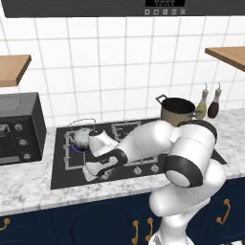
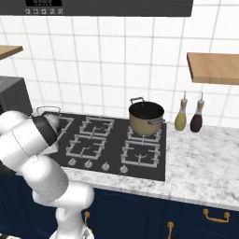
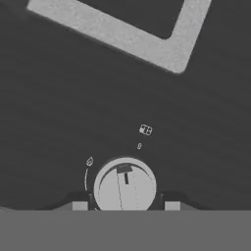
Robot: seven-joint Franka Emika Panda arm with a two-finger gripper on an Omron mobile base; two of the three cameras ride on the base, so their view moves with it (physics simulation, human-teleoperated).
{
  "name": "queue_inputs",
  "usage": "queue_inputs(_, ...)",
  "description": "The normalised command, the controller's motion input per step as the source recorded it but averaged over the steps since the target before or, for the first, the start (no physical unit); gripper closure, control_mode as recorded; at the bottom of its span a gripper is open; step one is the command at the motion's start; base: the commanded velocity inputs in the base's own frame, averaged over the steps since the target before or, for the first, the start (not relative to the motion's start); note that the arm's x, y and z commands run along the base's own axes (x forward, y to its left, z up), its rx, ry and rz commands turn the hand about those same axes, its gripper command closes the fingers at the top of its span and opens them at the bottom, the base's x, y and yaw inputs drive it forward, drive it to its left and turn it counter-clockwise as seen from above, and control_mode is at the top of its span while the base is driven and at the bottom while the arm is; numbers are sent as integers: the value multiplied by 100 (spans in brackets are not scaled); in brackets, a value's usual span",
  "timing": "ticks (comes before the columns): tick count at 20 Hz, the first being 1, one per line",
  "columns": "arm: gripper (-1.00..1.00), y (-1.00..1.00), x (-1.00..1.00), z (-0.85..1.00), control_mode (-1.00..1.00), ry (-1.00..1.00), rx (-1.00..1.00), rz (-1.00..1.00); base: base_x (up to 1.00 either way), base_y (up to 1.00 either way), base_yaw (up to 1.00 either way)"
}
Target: Pick the kettle from the counter and place it on a stove burner. Then turn the burner on.
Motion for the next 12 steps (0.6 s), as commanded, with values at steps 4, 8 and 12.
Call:
queue_inputs(4,100,-4,-30,0,-100,-12,-3,67,0,0,0)
queue_inputs(8,100,-9,-36,0,-100,-18,-2,68,0,0,0)
queue_inputs(12,100,-13,-28,0,-100,-22,-1,65,0,0,0)
